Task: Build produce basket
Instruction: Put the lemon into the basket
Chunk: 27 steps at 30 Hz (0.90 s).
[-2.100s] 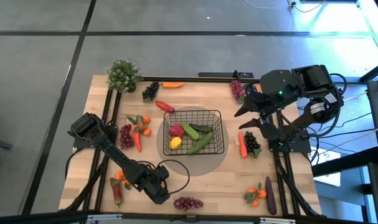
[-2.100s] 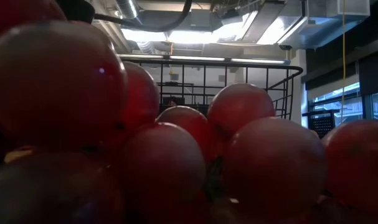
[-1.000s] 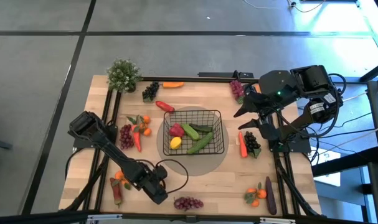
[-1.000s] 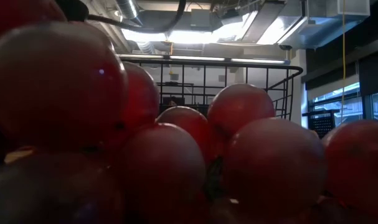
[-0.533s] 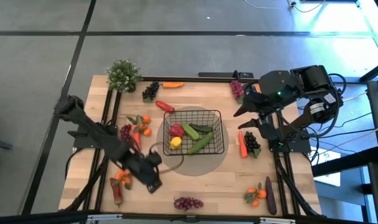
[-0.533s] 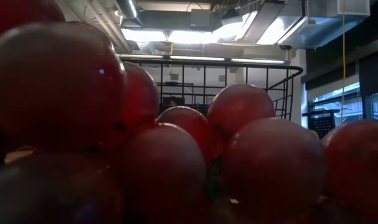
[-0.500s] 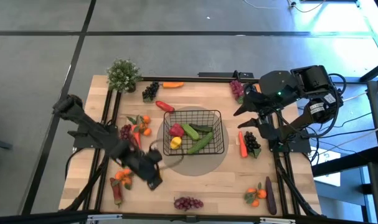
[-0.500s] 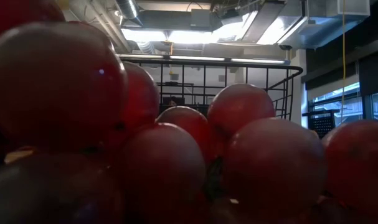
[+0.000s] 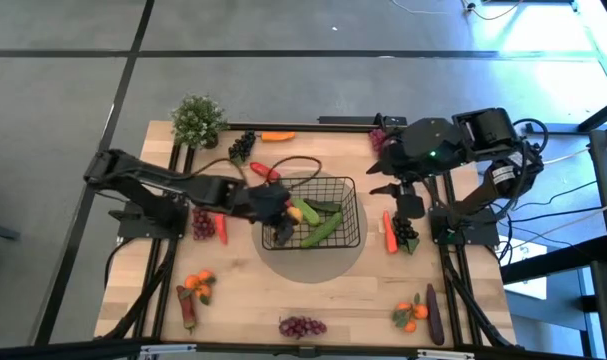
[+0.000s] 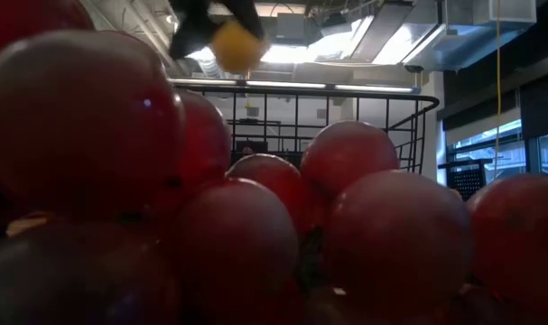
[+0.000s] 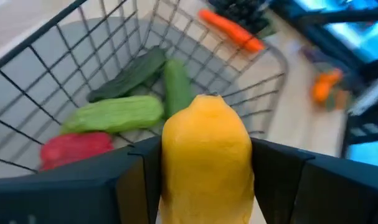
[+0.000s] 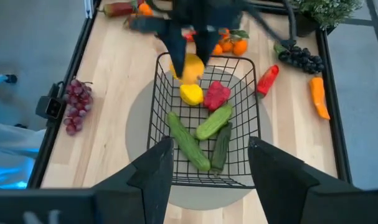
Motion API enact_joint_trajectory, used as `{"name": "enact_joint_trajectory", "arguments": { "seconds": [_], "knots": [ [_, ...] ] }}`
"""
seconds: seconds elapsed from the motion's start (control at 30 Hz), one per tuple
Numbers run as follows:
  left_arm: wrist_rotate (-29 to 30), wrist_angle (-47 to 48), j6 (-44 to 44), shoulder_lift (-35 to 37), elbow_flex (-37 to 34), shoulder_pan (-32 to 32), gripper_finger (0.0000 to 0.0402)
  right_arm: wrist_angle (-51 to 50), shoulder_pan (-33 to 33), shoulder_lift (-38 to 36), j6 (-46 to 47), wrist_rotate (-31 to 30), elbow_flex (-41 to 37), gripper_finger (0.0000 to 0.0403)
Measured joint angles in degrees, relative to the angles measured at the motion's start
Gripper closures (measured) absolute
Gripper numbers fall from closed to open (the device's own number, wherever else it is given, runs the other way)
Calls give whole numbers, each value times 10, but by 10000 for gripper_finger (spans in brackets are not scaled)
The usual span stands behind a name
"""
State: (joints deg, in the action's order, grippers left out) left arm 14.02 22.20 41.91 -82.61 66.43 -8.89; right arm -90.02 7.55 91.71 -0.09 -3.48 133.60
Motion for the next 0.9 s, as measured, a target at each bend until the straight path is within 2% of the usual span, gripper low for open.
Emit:
{"name": "enact_joint_trajectory", "arguments": {
  "seconds": [0.27, 0.43, 0.67, 0.9],
  "knots": [
    [-68, -46, -32, -107, 0, 38, 241, 0, 0, 19, -1, 0, 0, 209],
    [-73, -50, -35, -154, 0, 39, 241, 0, 0, 23, -2, -1, 0, 209],
    [-74, -52, -46, -174, 0, 40, 239, 0, 0, 23, -4, -1, 0, 209],
    [-72, -53, -32, -174, 0, 41, 187, 0, 0, 23, -3, -1, 0, 209]
  ]
}}
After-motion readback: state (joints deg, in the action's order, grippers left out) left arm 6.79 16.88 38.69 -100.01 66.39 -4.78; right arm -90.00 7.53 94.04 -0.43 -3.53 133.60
